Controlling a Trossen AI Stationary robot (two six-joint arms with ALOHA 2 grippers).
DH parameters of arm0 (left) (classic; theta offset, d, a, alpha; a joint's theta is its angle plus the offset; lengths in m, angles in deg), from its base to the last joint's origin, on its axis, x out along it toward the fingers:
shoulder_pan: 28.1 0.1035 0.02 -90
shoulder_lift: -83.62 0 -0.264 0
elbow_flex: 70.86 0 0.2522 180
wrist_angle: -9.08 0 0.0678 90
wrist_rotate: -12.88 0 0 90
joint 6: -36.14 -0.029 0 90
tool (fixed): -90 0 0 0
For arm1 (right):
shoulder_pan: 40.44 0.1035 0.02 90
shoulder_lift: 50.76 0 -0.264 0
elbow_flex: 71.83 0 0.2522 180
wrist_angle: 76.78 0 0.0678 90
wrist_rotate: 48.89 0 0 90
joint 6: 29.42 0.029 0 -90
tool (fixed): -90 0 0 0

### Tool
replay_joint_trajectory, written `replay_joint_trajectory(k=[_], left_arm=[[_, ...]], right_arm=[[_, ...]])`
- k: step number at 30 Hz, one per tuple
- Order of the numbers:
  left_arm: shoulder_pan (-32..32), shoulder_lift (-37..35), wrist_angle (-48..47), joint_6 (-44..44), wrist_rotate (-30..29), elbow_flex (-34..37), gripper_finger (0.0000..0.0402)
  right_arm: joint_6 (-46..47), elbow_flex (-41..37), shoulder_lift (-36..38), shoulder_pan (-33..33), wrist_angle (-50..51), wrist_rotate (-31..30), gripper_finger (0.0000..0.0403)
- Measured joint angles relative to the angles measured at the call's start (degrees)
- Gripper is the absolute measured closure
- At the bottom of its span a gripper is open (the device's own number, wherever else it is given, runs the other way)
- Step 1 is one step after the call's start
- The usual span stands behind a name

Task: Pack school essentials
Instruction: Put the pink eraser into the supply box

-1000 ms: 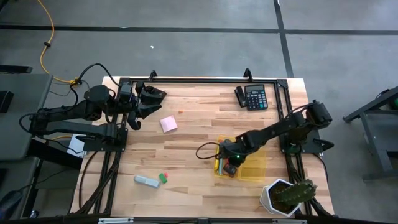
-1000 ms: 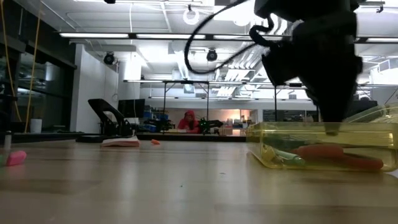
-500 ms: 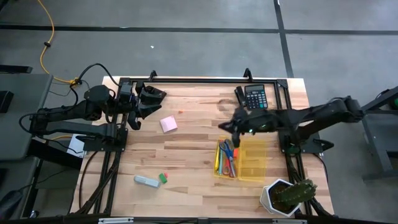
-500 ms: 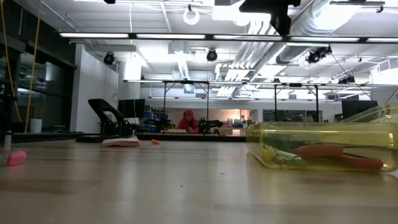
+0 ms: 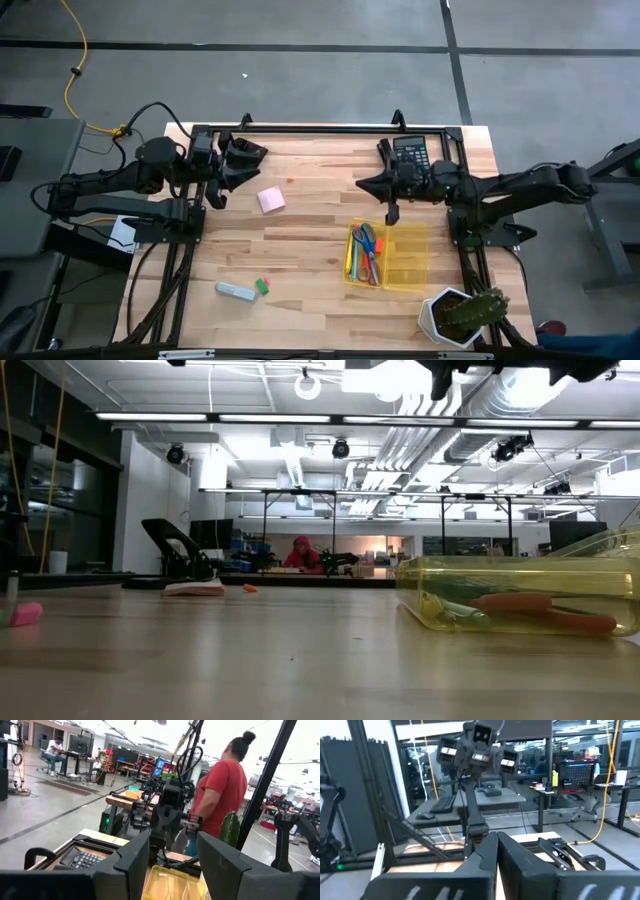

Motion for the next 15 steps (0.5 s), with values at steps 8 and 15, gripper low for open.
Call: replay_joint_trajectory(k=[8,15], left_arm=[[0.0,1.0,-0.8,0.0,0.0,0.0,0.0245],[0.0,3.3,-0.8,0.0,0.2,0.0,0.0245]], right_arm=[[-1.8,1.2,0.0,-0.1,0.3,-0.4,0.0403],[-0.3,1.2,0.0,-0.1,0.6,-0.5,0.0403]])
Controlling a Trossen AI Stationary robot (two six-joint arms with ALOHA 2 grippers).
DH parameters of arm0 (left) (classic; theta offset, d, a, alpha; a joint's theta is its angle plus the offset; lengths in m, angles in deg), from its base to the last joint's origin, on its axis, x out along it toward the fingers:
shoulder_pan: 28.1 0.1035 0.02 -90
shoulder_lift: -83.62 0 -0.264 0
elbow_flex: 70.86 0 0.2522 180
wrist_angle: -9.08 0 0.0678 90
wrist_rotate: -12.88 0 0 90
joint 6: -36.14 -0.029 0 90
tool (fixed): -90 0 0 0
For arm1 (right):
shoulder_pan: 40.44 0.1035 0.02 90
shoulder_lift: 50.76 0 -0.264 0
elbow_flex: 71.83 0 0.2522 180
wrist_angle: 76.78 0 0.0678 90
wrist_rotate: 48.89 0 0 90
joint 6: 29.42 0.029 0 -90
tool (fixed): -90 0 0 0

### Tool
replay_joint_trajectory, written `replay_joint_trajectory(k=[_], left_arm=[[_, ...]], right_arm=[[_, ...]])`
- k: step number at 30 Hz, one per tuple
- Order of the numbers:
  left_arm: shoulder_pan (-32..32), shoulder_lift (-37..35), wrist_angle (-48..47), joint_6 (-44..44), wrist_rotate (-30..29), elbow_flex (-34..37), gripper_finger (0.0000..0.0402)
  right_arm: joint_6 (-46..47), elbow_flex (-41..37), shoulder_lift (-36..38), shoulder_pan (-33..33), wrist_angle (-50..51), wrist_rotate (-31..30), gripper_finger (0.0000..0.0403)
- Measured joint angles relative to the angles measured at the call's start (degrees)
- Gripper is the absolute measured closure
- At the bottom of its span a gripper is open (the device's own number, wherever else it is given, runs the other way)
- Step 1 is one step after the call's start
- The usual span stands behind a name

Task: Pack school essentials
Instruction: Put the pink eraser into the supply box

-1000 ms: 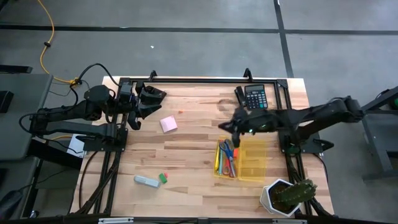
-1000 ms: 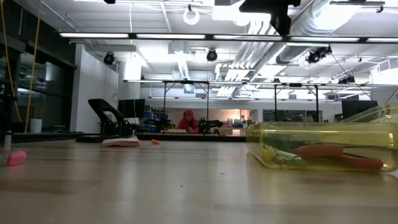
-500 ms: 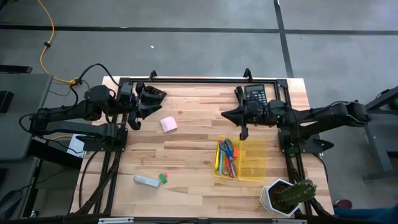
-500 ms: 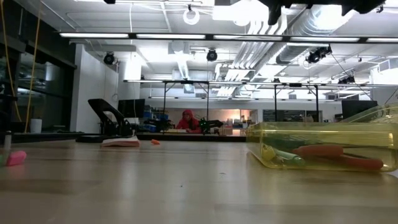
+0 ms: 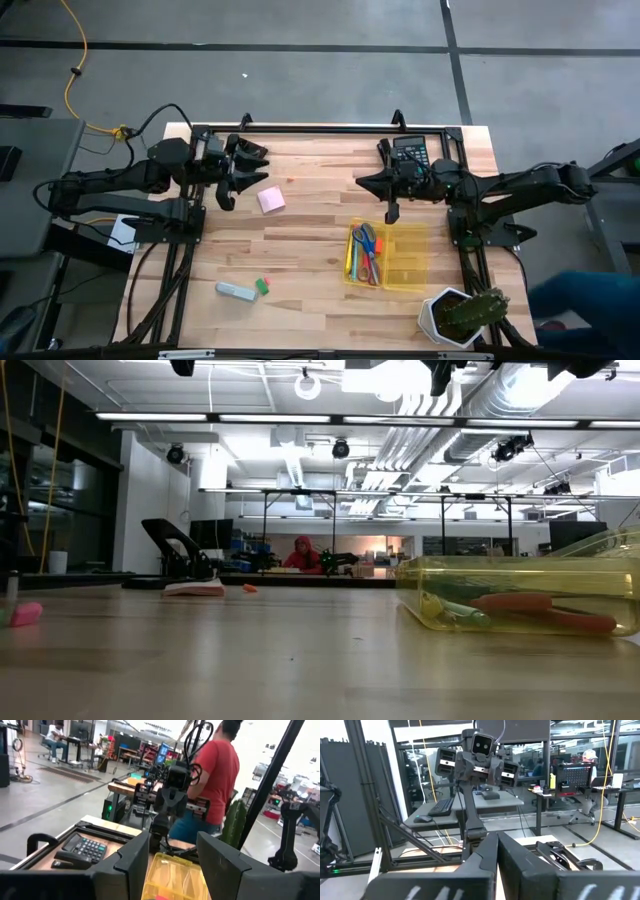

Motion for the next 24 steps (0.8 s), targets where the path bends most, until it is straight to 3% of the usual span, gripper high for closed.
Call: replay_joint_trajectory(k=[9,18,24], left_arm=[[-1.7,4.0,-2.1,1.7,0.4,-1.2,0.0245],[-16.1,17.9,-31.5,-7.8,0.3,-8.9,0.0228],[-26.2,28.9,-38.0,-17.7,-0.2,-8.9,0.0212]], right_arm=[[0.2,0.0,0.0,0.0,0.1,0.0,0.0403],[1.5,0.0,0.0,0.0,1.2,0.0,0.0402],[1.5,0.0,0.0,0.0,2.0,0.0,0.0402]])
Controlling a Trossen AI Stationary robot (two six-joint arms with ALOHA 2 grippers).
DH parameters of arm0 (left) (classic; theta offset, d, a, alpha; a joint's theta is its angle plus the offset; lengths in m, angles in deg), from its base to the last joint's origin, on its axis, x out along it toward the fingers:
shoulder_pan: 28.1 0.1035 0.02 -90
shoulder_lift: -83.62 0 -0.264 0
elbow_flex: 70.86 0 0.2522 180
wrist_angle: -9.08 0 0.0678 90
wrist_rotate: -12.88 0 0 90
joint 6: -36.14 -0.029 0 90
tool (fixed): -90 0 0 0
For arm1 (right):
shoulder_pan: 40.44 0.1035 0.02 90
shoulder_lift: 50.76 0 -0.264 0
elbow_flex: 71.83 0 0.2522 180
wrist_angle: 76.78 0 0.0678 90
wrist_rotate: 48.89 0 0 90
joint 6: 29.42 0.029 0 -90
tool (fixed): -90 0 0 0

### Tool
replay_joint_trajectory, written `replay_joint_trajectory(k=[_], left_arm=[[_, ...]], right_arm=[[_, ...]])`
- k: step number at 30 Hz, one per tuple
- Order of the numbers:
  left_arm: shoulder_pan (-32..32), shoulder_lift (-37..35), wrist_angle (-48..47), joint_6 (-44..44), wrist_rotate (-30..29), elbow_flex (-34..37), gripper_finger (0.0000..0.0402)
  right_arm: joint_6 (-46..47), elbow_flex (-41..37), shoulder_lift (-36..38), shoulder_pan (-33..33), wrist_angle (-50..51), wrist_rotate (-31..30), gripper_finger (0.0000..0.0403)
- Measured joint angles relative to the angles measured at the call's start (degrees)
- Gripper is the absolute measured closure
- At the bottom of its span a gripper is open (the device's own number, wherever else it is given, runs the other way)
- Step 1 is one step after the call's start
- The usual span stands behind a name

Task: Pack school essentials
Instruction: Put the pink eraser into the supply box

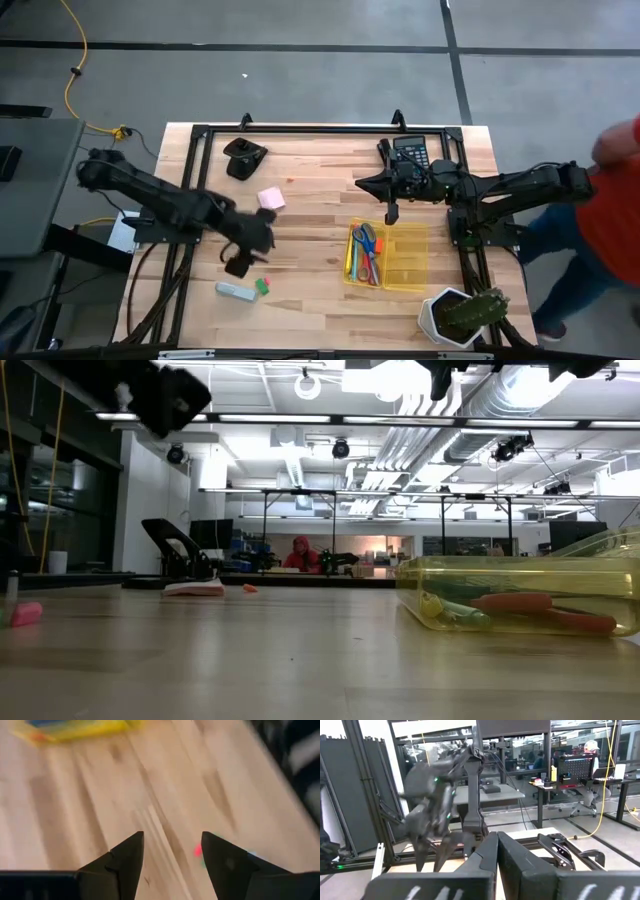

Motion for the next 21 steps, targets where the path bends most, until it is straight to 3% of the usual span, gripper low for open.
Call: replay_joint_trajectory(k=[5,11,21], left_arm=[[-4.8,9.5,0.1,-8.5,-0.4,0.0,0.0211],[-6.0,18.3,4.7,-10.1,3.0,-0.1,0.0211],[-6.0,24.1,5.5,-12.3,4.1,0.0,0.0211]], right_arm=[[0.0,0.0,0.0,0.0,0.6,0.0,0.0402],[0.6,0.0,0.0,0.0,2.0,0.0,0.0402],[2.0,0.0,0.0,0.0,3.1,0.0,0.0402]])
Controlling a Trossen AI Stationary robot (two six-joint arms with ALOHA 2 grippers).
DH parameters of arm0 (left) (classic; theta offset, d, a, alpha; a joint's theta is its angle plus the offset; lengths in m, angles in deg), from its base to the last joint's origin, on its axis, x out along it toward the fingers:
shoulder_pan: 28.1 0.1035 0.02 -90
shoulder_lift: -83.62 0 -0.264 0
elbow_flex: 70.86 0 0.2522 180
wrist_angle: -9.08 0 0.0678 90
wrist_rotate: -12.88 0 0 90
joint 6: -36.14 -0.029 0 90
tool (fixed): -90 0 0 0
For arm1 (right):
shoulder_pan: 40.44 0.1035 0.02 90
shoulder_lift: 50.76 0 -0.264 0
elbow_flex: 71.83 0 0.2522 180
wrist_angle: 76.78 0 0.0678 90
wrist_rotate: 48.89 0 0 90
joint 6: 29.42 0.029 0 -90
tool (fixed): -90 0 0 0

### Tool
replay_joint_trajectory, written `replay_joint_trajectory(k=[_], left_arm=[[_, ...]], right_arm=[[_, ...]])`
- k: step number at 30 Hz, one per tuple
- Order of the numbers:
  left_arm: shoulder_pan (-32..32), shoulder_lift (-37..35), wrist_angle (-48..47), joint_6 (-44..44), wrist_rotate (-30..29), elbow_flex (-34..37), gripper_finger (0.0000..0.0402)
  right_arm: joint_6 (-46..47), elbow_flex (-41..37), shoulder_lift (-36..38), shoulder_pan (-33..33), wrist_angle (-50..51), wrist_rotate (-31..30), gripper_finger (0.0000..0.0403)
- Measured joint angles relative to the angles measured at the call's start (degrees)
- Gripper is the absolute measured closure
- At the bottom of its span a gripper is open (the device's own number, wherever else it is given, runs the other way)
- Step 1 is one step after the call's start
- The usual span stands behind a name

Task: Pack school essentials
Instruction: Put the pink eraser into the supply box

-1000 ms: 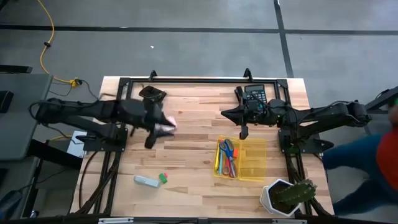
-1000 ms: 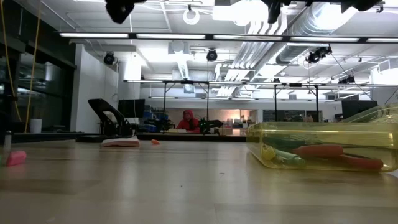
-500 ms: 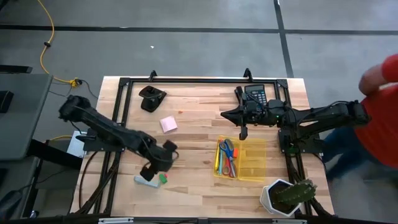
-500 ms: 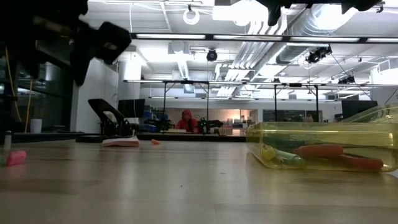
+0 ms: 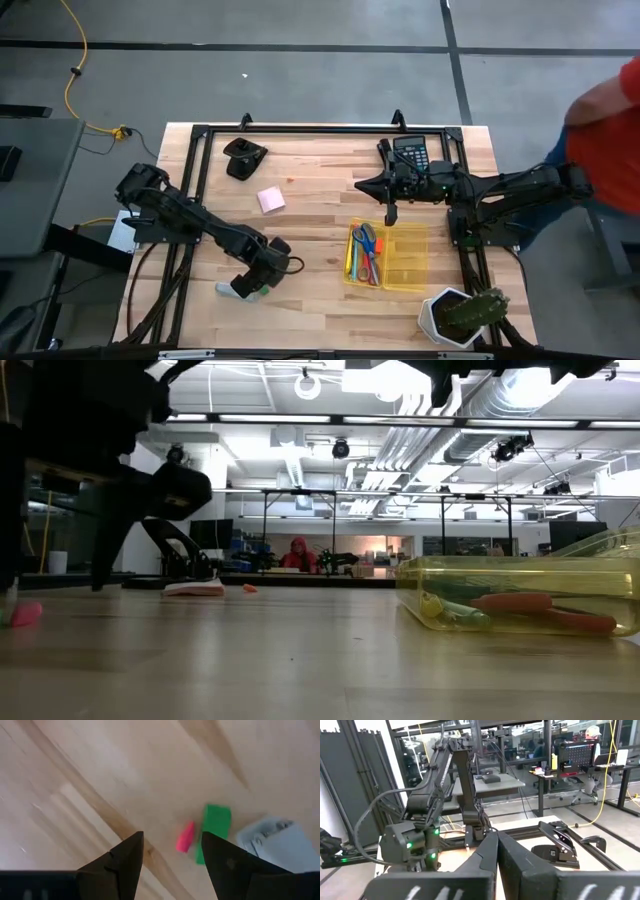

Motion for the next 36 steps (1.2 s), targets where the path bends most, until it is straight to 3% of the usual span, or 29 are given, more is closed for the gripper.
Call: replay_joint_trajectory(k=[23,36], left_arm=[[0.2,4.3,2.4,-3.7,-1.2,0.4,0.0213],[0.3,4.5,3.3,-3.6,-3.1,0.5,0.0315]], right_arm=[[1.0,0.0,0.0,-0.6,0.9,0.0,0.0402],[1.0,0.0,0.0,-0.6,0.9,-2.2,0.0402]])
